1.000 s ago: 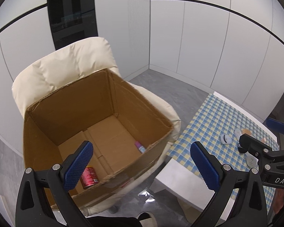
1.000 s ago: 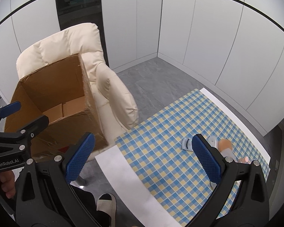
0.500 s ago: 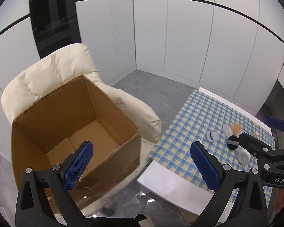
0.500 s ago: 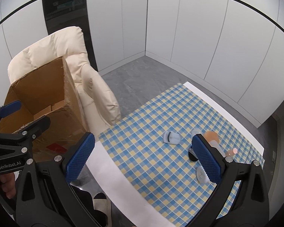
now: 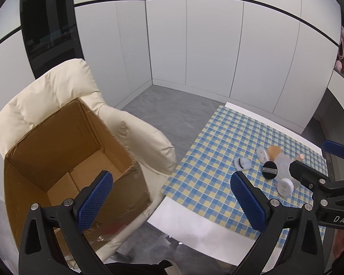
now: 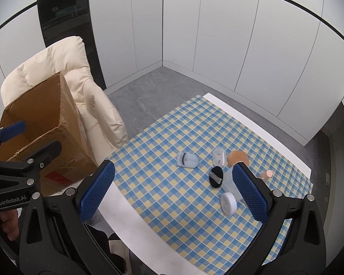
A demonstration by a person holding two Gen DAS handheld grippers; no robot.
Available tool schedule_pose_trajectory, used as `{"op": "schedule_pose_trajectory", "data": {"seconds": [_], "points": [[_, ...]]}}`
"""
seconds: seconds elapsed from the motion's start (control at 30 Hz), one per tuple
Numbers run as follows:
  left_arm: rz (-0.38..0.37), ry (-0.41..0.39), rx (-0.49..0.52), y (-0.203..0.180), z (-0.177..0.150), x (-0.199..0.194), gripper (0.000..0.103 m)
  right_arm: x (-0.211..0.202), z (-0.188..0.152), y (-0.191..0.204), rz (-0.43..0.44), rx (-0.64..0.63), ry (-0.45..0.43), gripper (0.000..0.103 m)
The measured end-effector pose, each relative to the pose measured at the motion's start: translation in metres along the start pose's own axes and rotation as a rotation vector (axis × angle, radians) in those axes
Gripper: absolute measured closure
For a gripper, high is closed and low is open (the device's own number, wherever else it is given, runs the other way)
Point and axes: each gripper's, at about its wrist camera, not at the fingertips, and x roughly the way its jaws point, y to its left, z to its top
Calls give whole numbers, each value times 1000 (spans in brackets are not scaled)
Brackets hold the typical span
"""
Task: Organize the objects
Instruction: 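Move both open tools back from the box toward the table, then move the right tool down toward the white-and-pink printed box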
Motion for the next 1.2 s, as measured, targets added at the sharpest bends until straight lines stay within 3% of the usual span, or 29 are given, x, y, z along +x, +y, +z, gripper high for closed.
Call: {"op": "schedule_pose_trajectory", "data": {"seconds": [1.2], "points": [[-87,8,87,-69,6,8,1,-13,-24,-61,-75,77,11,0]]}}
